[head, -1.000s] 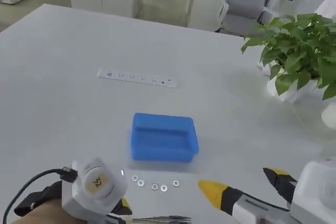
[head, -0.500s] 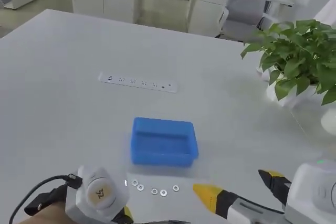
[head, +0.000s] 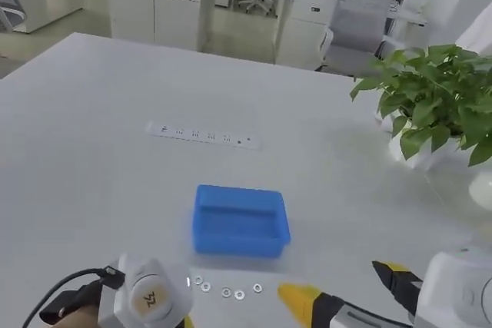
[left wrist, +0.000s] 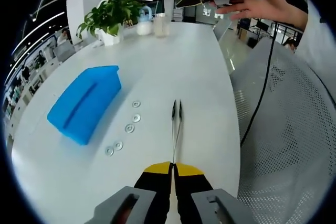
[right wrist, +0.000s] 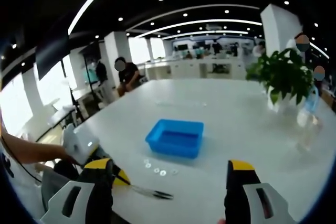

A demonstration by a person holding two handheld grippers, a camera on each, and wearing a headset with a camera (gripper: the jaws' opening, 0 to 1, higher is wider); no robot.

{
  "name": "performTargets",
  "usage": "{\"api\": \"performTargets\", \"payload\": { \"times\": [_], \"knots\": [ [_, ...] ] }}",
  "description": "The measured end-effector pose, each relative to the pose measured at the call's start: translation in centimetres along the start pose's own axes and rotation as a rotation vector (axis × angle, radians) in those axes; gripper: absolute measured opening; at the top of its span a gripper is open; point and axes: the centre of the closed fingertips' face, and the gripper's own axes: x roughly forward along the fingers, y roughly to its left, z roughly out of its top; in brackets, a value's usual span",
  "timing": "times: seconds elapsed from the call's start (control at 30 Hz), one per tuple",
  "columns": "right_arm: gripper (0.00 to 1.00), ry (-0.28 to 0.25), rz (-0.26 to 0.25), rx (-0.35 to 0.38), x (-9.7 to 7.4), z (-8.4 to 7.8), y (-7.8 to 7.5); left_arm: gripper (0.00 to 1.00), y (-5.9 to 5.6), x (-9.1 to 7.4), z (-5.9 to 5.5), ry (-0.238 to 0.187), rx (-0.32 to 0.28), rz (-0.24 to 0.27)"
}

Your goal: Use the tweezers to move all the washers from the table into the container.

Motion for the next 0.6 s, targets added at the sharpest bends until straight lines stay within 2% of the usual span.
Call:
{"api": "performTargets", "payload": {
  "times": [0.1, 0.3, 0.4, 0.6],
  "knots": [
    [0.87, 0.0, 0.004, -0.006, -0.1, -0.1, 0.2, 0.0, 0.0, -0.7, 0.5, -0.006, 0.007, 0.009],
    [0.85, -0.008, 0.019, -0.006, -0.4, 0.0, 0.6, 0.0, 0.0, -2.0, 2.4, -0.04, -0.008, 0.028],
    [0.85, -0.009, 0.029, -0.005, -0.5, -0.1, 0.7, 0.0, 0.1, -2.5, 2.8, -0.023, -0.024, 0.032],
    [0.83, -0.009, 0.047, -0.001, -0.9, -0.5, 1.0, 0.0, 0.4, -4.0, 4.3, -0.065, -0.042, 0.05]
  ]
}}
